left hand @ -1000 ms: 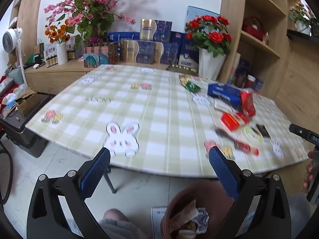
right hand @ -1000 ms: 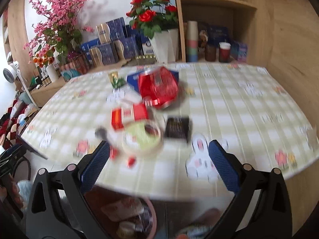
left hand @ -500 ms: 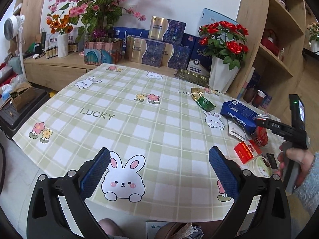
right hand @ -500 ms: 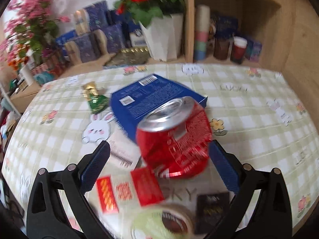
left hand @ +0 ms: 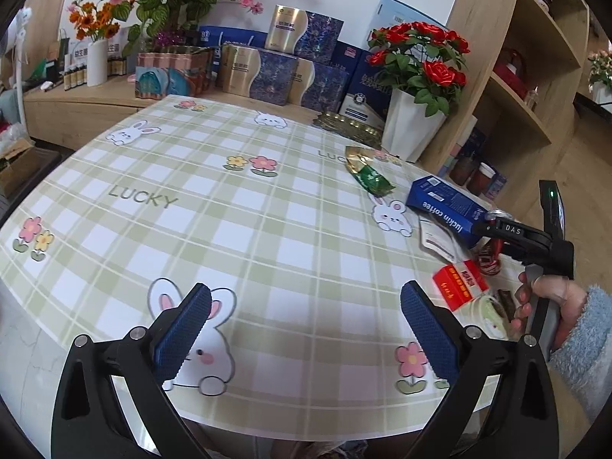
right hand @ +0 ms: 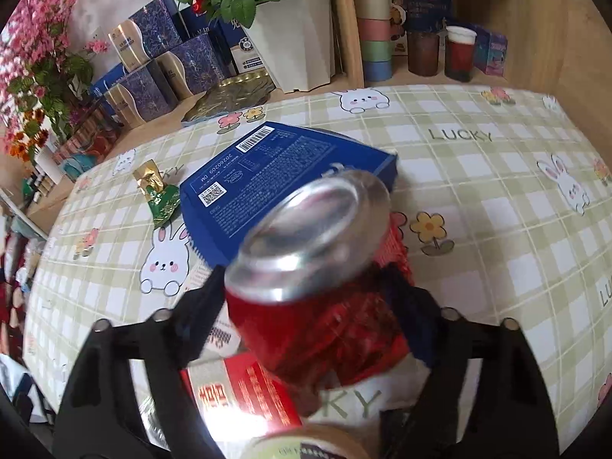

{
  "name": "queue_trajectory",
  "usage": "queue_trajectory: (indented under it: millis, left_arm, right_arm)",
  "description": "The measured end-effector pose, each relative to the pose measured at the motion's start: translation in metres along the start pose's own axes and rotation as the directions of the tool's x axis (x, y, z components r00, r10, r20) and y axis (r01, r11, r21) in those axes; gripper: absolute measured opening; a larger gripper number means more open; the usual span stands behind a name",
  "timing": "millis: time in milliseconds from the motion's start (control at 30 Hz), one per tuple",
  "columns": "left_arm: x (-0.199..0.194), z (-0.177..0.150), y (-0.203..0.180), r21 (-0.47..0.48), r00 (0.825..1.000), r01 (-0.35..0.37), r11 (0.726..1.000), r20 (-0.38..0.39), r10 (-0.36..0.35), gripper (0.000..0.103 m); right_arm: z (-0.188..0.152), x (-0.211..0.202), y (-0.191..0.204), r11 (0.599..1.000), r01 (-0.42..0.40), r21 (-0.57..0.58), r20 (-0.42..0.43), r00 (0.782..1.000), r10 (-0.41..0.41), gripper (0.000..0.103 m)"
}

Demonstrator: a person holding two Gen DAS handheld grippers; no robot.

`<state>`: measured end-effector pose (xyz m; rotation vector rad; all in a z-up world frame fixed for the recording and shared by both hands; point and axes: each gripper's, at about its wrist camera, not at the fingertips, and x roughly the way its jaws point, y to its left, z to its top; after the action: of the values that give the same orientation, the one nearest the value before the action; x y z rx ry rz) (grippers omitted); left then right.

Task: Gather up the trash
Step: 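Grasp the blue luckin coffee box with the left tool while the right tool grasps the crushed red can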

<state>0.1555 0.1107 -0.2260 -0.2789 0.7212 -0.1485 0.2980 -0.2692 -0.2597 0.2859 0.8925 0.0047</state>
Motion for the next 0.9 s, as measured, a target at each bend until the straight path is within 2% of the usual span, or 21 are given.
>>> queue_trajectory:
  millis: [33,167,300,367,467,600,700,833,900]
  left_arm:
    - [0.001,0.001,-0.002,-0.004,1.0,0.012,1.0,-0.003,-0.012,0.097]
    - [0.005,0.01,-0.015,-0.012,0.998,0.063,0.998,-0.015,-0.064,0.096]
    - [0.017,0.022,-0.035,-0.026,0.989,0.134,0.991,-0.055,-0.135,0.088]
    - [0.026,0.029,-0.048,-0.042,0.981,0.177,0.983,-0.079,-0.179,0.083]
    - [0.047,0.04,-0.071,-0.087,0.952,0.268,0.96,-0.129,-0.277,0.075]
    - [0.091,0.056,-0.106,-0.226,0.893,0.368,0.902,-0.186,-0.411,0.067]
    - [0.126,0.065,-0.127,-0.327,0.856,0.394,0.859,-0.209,-0.472,0.063]
    - [0.169,0.07,-0.141,-0.451,0.832,0.38,0.807,-0.213,-0.511,0.062]
    - [0.188,0.068,-0.141,-0.528,0.82,0.365,0.767,-0.208,-0.533,0.062]
  right_arm:
    - [-0.001,-0.003,-0.004,1.0,-0.022,0.015,-0.005,1.0,0.022,0.063]
    - [-0.004,-0.021,-0.026,0.993,-0.09,0.072,0.006,0.996,0.09,0.047]
    - [-0.006,-0.037,-0.042,0.986,-0.133,0.1,0.029,0.991,0.131,0.027]
    - [-0.007,-0.045,-0.049,0.983,-0.158,0.098,0.045,0.987,0.154,0.024]
    - [-0.006,-0.056,-0.057,0.979,-0.186,0.082,0.07,0.981,0.18,0.022]
    - [-0.003,-0.072,-0.065,0.977,-0.206,0.051,0.112,0.973,0.2,0.022]
    - [-0.001,-0.082,-0.076,0.976,-0.212,0.047,0.14,0.969,0.204,0.022]
    - [0.0,-0.09,-0.093,0.982,-0.185,0.05,0.167,0.971,0.174,0.022]
    - [0.0,-0.093,-0.104,0.988,-0.15,0.041,0.18,0.973,0.141,0.022]
